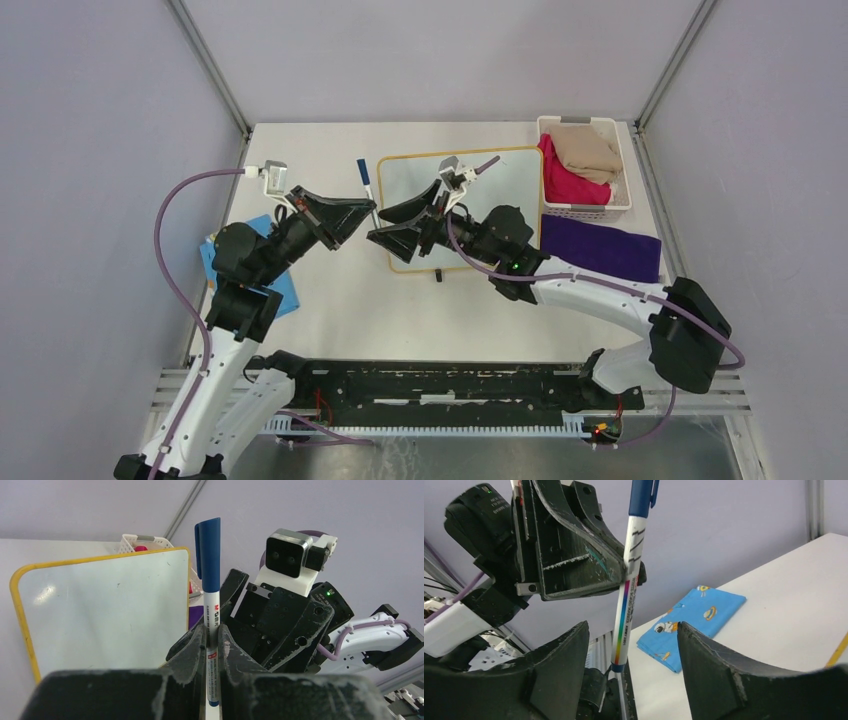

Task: Write a sentence on the whiteboard
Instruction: Open the whiteboard marker at the center of the board.

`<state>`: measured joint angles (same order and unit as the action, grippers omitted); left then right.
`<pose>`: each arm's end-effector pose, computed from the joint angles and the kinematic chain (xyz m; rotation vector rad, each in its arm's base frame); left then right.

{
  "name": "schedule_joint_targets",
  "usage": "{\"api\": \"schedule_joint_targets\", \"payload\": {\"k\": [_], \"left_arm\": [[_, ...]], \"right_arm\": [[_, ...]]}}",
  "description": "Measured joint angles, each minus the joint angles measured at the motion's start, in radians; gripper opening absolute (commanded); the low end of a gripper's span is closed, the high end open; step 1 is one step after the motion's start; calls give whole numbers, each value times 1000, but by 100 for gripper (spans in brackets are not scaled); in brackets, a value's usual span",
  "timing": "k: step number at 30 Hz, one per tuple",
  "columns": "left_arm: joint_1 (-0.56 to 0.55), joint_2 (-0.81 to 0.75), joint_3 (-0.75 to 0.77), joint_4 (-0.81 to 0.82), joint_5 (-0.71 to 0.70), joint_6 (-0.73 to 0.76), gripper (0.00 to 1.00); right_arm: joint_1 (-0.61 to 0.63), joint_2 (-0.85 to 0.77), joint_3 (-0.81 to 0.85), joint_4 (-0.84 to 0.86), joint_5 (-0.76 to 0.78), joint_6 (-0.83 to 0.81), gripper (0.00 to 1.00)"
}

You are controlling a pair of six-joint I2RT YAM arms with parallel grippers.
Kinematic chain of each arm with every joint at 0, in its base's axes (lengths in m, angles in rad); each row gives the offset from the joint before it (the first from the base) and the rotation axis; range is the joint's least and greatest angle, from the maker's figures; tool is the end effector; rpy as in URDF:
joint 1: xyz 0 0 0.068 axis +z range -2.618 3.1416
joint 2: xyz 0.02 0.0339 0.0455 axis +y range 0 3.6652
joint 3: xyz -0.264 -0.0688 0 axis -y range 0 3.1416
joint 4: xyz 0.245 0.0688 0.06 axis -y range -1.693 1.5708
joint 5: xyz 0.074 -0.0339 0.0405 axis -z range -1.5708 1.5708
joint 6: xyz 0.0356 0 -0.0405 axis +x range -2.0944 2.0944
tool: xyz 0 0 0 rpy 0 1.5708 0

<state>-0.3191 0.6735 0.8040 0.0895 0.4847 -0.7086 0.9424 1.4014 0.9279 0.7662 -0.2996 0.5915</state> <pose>0.1388 -0.0633 0.3926 0.1546 1.4729 -1.1730 0.1821 0.2685 0.3466 -0.5320 1.3481 1.4807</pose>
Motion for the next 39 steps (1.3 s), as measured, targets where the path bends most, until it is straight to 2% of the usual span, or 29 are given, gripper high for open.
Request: {"api": "schedule_joint_targets", "payload": {"k": [5,9,10,12,13,15,17,22,26,36,39], "left_arm": [[-5,-3,0,0,18,0,2],[-9,-9,0,0,24,1,3],[-8,-10,0,-2,25,1,14],[-8,-10,0,-3,28,1,46],[-8,-12,0,-2,32,1,61],[-9,-13,1,0,46,-1,73],[-11,-13,3,-1,53,0,78],[-11,16,50,-2,84,0,80],[-13,59,97,30,127,0,77],[-56,179,138,103,241,2,57],[-94,206,151,107,261,6,45]], "right_arm": [[0,21,31,9,-22,19,45],[0,30,40,13,-43,28,20],[0,31,41,13,-48,26,14],[0,30,43,11,-54,21,3],[0,30,44,9,-60,15,0],[0,26,45,-13,-63,-14,0],[0,13,45,-54,-63,-48,0],[0,-71,19,-145,-60,-153,0],[0,-159,-21,-193,-59,-222,0],[0,-251,-93,-272,-59,-293,0],[0,-260,-95,-280,-58,-302,0]]}}
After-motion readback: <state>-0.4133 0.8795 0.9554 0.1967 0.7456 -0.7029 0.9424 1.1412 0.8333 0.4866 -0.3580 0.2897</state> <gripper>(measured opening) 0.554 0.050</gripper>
